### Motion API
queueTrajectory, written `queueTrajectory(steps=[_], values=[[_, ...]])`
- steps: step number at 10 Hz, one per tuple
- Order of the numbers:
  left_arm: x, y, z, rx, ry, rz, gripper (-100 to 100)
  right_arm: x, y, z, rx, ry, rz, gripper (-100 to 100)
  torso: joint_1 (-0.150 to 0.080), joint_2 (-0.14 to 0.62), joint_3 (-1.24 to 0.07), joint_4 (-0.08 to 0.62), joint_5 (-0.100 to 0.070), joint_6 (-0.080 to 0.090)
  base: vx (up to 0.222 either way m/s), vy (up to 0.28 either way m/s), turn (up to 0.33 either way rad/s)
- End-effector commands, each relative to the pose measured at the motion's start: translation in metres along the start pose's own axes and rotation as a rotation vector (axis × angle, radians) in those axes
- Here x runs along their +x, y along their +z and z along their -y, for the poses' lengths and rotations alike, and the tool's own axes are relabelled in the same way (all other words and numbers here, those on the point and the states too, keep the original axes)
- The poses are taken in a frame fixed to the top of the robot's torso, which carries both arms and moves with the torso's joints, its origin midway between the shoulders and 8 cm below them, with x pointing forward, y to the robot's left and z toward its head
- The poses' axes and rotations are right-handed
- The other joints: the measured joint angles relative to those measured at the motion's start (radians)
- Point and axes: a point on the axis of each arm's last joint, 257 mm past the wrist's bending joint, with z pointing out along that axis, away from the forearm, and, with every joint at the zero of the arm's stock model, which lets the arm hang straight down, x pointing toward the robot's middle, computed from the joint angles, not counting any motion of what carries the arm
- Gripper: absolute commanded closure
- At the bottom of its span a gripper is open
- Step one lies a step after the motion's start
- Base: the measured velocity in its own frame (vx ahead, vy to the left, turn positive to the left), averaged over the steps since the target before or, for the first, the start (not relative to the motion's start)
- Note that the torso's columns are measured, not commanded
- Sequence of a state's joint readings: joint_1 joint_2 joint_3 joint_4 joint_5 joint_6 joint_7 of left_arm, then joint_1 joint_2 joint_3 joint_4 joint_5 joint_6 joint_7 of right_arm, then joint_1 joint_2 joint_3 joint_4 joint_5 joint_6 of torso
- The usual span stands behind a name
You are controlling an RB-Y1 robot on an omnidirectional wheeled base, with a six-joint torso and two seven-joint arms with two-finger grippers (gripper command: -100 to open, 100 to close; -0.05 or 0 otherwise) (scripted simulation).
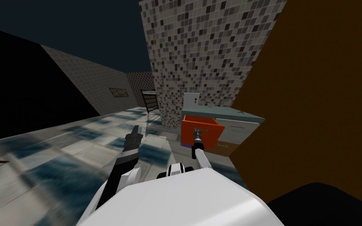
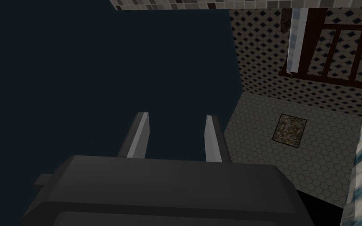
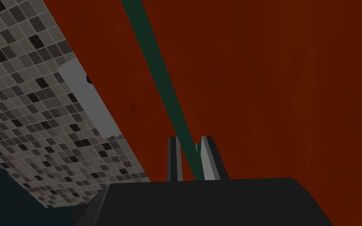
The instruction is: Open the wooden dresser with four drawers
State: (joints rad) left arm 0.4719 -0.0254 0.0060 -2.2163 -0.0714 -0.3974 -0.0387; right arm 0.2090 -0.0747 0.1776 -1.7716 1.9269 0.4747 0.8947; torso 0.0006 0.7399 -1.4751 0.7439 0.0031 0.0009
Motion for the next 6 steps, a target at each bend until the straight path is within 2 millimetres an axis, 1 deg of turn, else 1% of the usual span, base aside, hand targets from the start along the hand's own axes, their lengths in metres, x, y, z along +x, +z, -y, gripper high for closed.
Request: queueTrajectory(steps=[1, 2, 3, 4, 5, 6], values=[[0.0, 0.0, 0.0, 0.0, 0.0, 0.0, 0, -0.002, 0.016, -0.008, -0.014, 0.004, 0.036, -100, 0.001, -0.003, -0.002, -0.004, -0.001, -0.001, -0.056, 0.08, -0.057], [0.0, 0.0, 0.0, 0.0, 0.0, 0.0, 0, 0.0, 0.027, -0.009, -0.02, 0.012, 0.062, -100, 0.001, -0.004, -0.003, -0.006, -0.002, -0.001, -0.051, 0.116, -0.094], [0.0, 0.0, 0.0, 0.0, 0.0, 0.0, 0, -0.004, 0.033, -0.012, -0.022, 0.009, 0.068, -100, 0.002, -0.005, -0.003, -0.006, -0.002, -0.002, -0.043, 0.099, -0.035], [0.0, 0.0, 0.0, 0.0, 0.0, 0.0, 0, 0.001, 0.045, -0.012, -0.03, 0.014, 0.088, -100, 0.0, -0.004, -0.002, -0.006, -0.003, -0.001, -0.059, 0.091, -0.061], [0.0, 0.0, 0.0, 0.0, 0.0, 0.0, 0, -0.001, 0.051, -0.018, -0.038, 0.006, 0.09, -100, -0.001, -0.002, -0.001, -0.006, -0.003, -0.001, -0.06, 0.082, -0.042], [0.0, 0.0, 0.0, 0.0, 0.0, 0.0, 0, 0.002, 0.063, -0.015, -0.041, 0.018, 0.107, -100, -0.002, -0.001, -0.001, -0.006, -0.003, -0.001, -0.08, 0.095, -0.061]])
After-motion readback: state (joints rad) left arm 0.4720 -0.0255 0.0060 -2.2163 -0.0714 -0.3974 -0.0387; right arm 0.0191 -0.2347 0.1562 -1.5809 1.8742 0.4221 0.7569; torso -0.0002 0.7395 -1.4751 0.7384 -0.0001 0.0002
